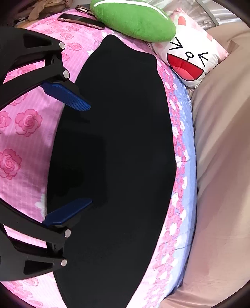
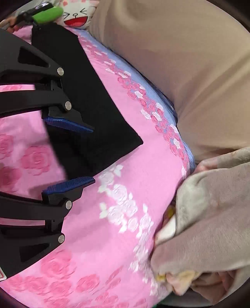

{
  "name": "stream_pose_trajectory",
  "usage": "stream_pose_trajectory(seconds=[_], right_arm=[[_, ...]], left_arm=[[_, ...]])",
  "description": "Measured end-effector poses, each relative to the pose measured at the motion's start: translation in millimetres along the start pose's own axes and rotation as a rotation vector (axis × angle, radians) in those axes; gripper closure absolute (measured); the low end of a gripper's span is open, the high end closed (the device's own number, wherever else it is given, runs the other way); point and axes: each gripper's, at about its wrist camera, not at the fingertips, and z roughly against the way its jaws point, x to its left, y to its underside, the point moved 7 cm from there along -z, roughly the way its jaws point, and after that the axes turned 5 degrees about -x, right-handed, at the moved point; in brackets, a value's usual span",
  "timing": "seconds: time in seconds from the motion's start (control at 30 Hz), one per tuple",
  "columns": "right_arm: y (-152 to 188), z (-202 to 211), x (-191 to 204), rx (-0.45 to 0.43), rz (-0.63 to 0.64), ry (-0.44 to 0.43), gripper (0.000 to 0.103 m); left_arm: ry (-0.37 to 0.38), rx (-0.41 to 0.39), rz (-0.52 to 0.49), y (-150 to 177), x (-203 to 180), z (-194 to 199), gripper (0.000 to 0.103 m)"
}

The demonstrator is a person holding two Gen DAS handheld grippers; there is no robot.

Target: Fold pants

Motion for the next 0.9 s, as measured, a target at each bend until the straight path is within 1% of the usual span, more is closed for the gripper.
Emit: stream_pose_trajectory(seconds=[0.03,0.07,0.1,0.13,0.17,0.2,0.27,0.3,0.33,0.37,0.4,0.43,0.47,0.5,0.53,0.57,0.67,0.7,0.73,0.77,0.8,0.87,0.9], right_arm=[[-4,-7,-2,0.008,0.012,0.04,0.062],[-8,-16,0,0.011,0.053,0.07,0.093],[-8,-17,2,0.017,0.067,0.06,0.092],[-10,-12,7,-0.001,0.061,0.041,0.093],[-12,1,13,-0.026,0.069,0.007,0.094],[-15,14,14,-0.06,0.073,-0.008,0.094],[-14,31,10,-0.086,0.083,-0.013,0.094],[-11,28,4,-0.074,0.099,0.014,0.093],[-5,14,-5,-0.038,0.122,0.061,0.09],[1,2,-11,0.006,0.129,0.083,0.083],[7,-9,-17,0.039,0.116,0.084,0.078],[5,-7,-19,0.024,0.075,0.063,0.076],[3,-2,-19,0.018,0.063,0.058,0.075],[-1,6,-16,-0.008,0.059,0.049,0.071],[-4,13,-13,-0.03,0.063,0.033,0.069],[-5,15,-10,-0.031,0.073,0.027,0.068],[-1,7,-4,0.001,0.09,0.012,0.068],[2,1,-4,0.018,0.097,0.022,0.072],[3,-7,-3,0.033,0.113,0.039,0.08],[3,-8,-2,0.037,0.121,0.045,0.092],[0,-5,-1,0.033,0.112,0.039,0.092],[-10,17,4,-0.027,0.102,0.0,0.093],[-15,27,4,-0.057,0.11,0.002,0.092]], left_arm=[[-0.006,0.002,0.001,0,1,-1,0.013],[-0.01,0.005,0.001,1,1,-2,0.013],[-0.014,0.007,0.0,2,2,-2,0.013],[-0.025,0.011,-0.002,2,3,-3,0.013],[-0.031,0.013,-0.004,2,4,-3,0.013],[-0.038,0.016,-0.008,3,5,-4,0.013],[-0.046,0.022,-0.016,3,7,-5,0.013],[-0.048,0.024,-0.021,4,7,-7,0.013],[-0.048,0.028,-0.024,4,8,-9,0.013],[-0.05,0.032,-0.025,5,7,-11,0.013],[-0.054,0.039,-0.025,6,8,-13,0.013],[-0.055,0.048,-0.022,7,8,-14,0.013],[-0.051,0.05,-0.018,8,8,-14,0.013],[-0.046,0.047,-0.016,8,9,-12,0.013],[-0.041,0.044,-0.018,7,9,-11,0.013],[-0.04,0.041,-0.021,7,8,-10,0.013],[-0.039,0.042,-0.026,7,7,-10,0.013],[-0.036,0.044,-0.024,7,7,-10,0.013],[-0.034,0.045,-0.024,8,7,-10,0.013],[-0.034,0.046,-0.025,8,6,-10,0.013],[-0.036,0.046,-0.026,8,6,-9,0.013],[-0.045,0.042,-0.027,7,9,-7,0.013],[-0.047,0.042,-0.027,7,11,-7,0.013]])
